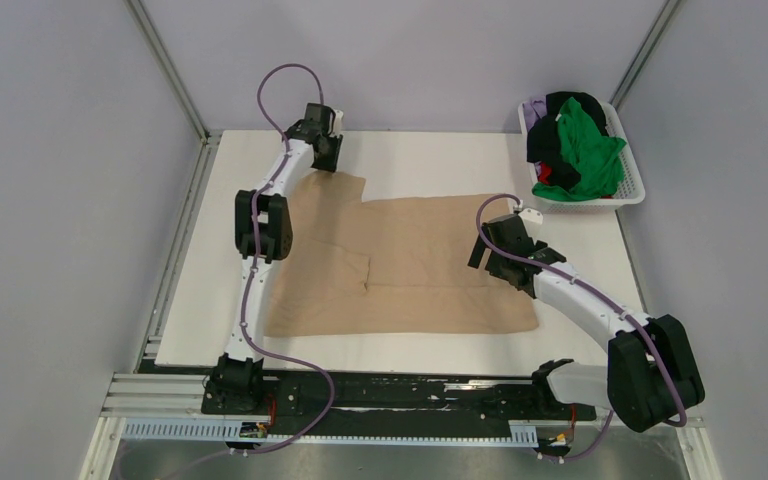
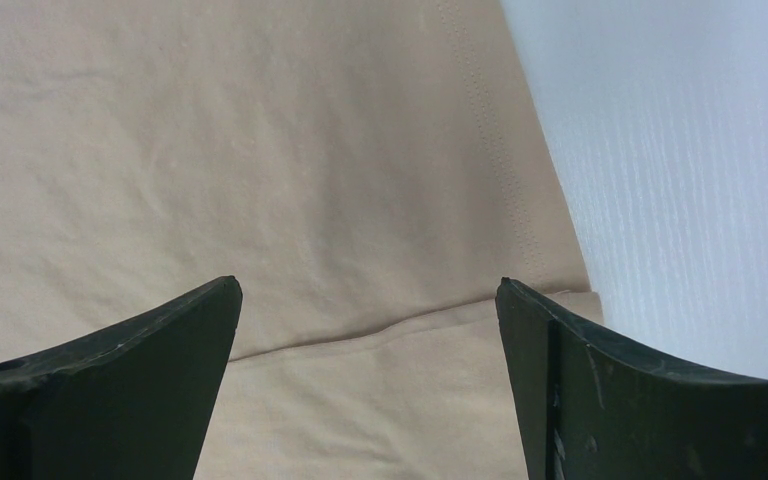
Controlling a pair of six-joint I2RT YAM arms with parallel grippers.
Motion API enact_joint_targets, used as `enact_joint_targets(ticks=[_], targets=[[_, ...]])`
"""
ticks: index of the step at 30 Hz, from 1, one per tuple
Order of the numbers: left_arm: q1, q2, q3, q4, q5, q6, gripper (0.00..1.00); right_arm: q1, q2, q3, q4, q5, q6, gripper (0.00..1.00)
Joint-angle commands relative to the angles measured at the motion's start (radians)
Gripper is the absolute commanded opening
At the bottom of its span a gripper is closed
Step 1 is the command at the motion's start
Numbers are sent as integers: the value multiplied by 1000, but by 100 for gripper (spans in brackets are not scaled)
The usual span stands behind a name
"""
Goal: Fold and stack the t-shirts
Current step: Grab the side of the flattened tshirt furthest away from the robot with both arms
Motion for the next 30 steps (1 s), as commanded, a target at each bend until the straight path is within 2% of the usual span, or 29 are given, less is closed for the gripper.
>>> enact_joint_targets(ticks=[1,4,7,11,17,21,26,30], targets=[[7,-21,13,-72,-11,25,35,-3,-15,5,21,6,-13,98],[8,-27,6,-57,22,41,24,-4,-35,0,3,10,-4,97],[8,-46,-11,-42,22,52,1,-4,-60,2,3,27,0,97],[8,-97,-73,-1,24,63,0,-4,-63,58,-12,29,-1,98],[7,-203,-205,103,133,35,0,-65,34,236,-62,47,34,99],[8,-248,-266,121,171,41,0,-129,198,438,-128,39,26,99],[8,-302,-331,156,228,40,0,-140,475,717,-196,-8,-43,98],[8,-334,-376,196,283,27,0,-147,720,965,-294,74,-58,100]])
